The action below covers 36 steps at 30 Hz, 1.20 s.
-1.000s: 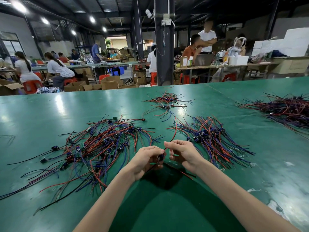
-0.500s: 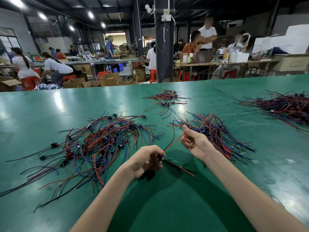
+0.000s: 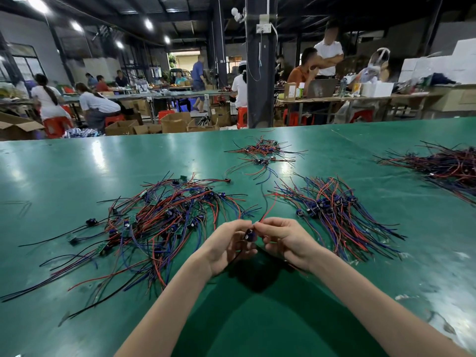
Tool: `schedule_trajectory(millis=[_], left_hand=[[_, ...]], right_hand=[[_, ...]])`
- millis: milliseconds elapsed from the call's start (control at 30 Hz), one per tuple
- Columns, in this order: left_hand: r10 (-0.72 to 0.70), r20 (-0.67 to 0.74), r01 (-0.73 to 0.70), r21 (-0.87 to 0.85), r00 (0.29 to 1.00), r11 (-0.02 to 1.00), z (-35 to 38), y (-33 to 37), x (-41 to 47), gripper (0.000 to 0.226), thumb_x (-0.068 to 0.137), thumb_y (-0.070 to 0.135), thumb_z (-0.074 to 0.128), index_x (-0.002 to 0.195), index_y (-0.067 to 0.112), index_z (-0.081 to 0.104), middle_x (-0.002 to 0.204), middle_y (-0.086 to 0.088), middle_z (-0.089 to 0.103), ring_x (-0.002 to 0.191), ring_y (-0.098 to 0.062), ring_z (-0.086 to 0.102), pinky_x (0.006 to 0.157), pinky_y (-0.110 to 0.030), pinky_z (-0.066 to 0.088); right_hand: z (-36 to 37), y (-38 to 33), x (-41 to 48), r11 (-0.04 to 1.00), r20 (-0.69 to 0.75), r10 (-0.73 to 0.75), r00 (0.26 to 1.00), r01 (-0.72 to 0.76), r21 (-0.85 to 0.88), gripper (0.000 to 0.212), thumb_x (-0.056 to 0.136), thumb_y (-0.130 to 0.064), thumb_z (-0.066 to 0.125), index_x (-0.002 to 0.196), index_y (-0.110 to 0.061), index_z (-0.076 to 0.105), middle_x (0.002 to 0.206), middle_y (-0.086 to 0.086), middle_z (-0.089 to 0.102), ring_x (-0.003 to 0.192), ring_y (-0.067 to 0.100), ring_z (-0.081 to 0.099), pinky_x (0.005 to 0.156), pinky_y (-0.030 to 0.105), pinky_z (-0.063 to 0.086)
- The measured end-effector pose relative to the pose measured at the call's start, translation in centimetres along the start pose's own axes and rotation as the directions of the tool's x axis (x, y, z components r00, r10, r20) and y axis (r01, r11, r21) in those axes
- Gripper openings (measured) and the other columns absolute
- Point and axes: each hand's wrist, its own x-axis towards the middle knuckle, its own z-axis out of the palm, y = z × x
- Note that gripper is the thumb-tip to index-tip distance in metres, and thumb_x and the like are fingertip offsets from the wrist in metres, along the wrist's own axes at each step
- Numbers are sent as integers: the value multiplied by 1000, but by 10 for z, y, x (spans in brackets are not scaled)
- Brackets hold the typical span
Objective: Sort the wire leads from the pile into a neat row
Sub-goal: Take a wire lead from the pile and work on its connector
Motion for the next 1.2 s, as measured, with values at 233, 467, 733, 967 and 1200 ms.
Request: schedule_trajectory(millis=[233, 467, 733, 967, 1200], left_hand=[[-49, 80, 50, -8, 996, 999, -2, -1, 1, 24, 93, 25, 53, 83, 9, 69, 72, -2, 63, 60, -13, 53, 57, -25, 54], [-6, 111, 1, 46, 994, 999, -4, -2, 1, 17, 90, 4, 56, 86, 4, 73, 87, -11, 66, 64, -12, 59, 61, -24, 55], [-43, 84, 40, 44, 996, 998, 1, -3, 0, 21, 92, 19, 56, 83, 7, 71, 70, -5, 68, 54, -11, 61, 56, -24, 55], [-10, 133, -9, 141, 991, 990, -2, -6, 2, 22, 87, 9, 61, 74, 11, 78, 78, -4, 73, 66, -10, 66, 61, -23, 55], [0, 89, -16, 172, 996, 985, -1, -8, 3, 21, 83, 18, 65, 95, 1, 67, 81, -7, 67, 64, -12, 62, 63, -22, 54]], right_hand=[[-4, -2, -1, 998, -25, -43, 999, 42, -36, 13, 80, -2, 69, 72, -8, 60, 58, 1, 64, 42, 4, 46, 40, 15, 40], [-5, -2, 1, 999, -17, -34, 999, 34, -4, 17, 81, -7, 70, 67, -10, 61, 55, 0, 62, 40, 5, 46, 40, 15, 41], [-8, 0, 0, 999, -24, -6, 1000, 5, -40, 19, 69, -13, 77, 63, -10, 59, 56, 0, 56, 44, 6, 44, 39, 16, 39], [-5, 1, 2, 1000, 11, 24, 1000, -24, 20, 15, 61, -20, 77, 62, -11, 64, 53, 0, 59, 42, 7, 54, 41, 15, 43], [-7, 1, 4, 997, 45, 69, 997, -68, -29, 21, 56, -25, 80, 60, -17, 60, 62, 0, 59, 55, 10, 57, 53, 20, 44]])
